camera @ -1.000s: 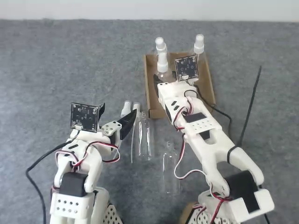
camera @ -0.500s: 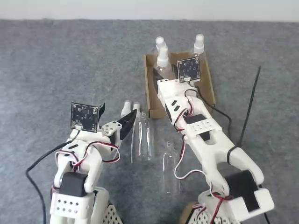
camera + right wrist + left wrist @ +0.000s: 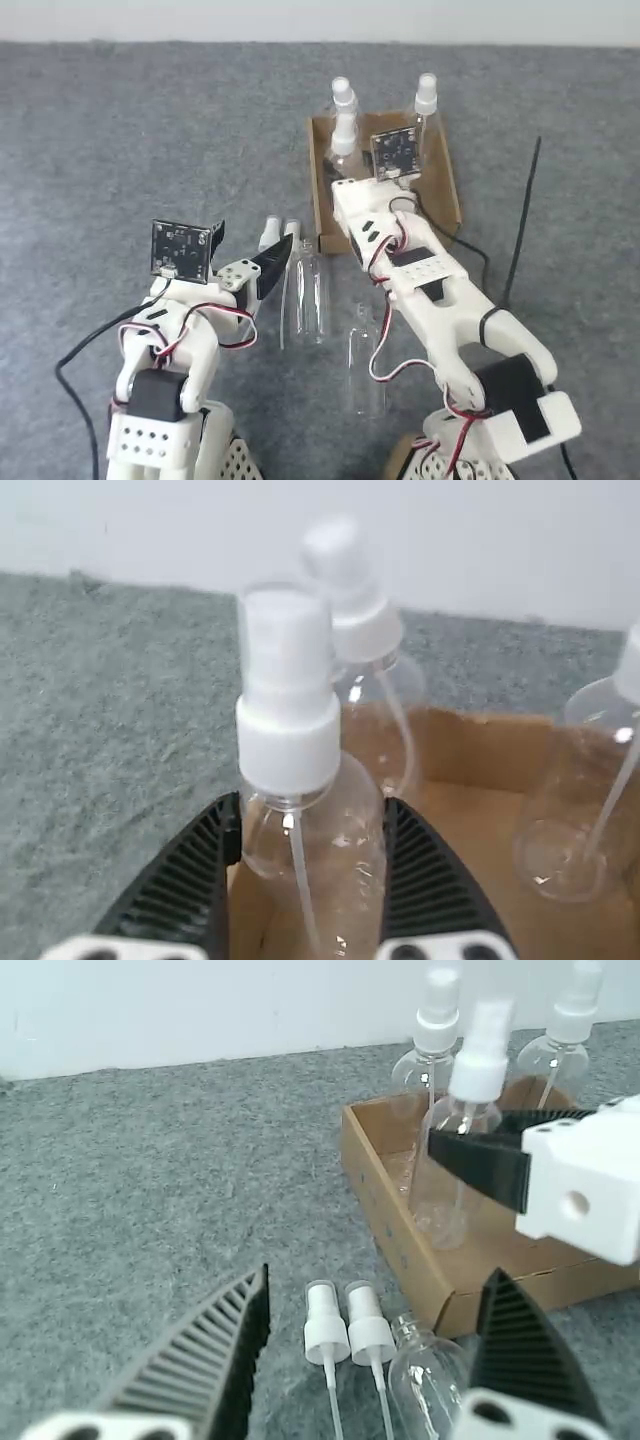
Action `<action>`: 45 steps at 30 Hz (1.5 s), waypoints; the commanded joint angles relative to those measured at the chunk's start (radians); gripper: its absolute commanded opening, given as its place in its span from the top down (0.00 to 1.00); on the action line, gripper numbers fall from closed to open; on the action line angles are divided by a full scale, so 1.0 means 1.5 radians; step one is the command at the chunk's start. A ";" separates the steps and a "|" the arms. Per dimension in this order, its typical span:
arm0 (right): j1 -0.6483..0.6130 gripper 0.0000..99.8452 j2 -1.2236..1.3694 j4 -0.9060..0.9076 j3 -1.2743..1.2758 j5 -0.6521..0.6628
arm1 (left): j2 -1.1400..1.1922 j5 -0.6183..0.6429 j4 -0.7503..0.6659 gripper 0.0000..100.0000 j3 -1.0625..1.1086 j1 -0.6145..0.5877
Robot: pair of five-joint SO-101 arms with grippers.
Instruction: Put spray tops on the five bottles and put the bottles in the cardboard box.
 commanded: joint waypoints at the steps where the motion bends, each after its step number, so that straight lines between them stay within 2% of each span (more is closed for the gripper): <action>1: -0.010 0.99 -0.013 0.007 -0.009 -0.009 | -0.008 0.001 -0.018 0.69 -0.004 -0.002; 37: -0.010 0.99 -0.007 0.002 0.009 -0.004 | -0.008 0.001 -0.018 0.69 -0.004 -0.002; 45: -0.011 0.85 -0.007 0.006 0.015 -0.004 | -0.008 0.001 -0.018 0.69 -0.004 -0.002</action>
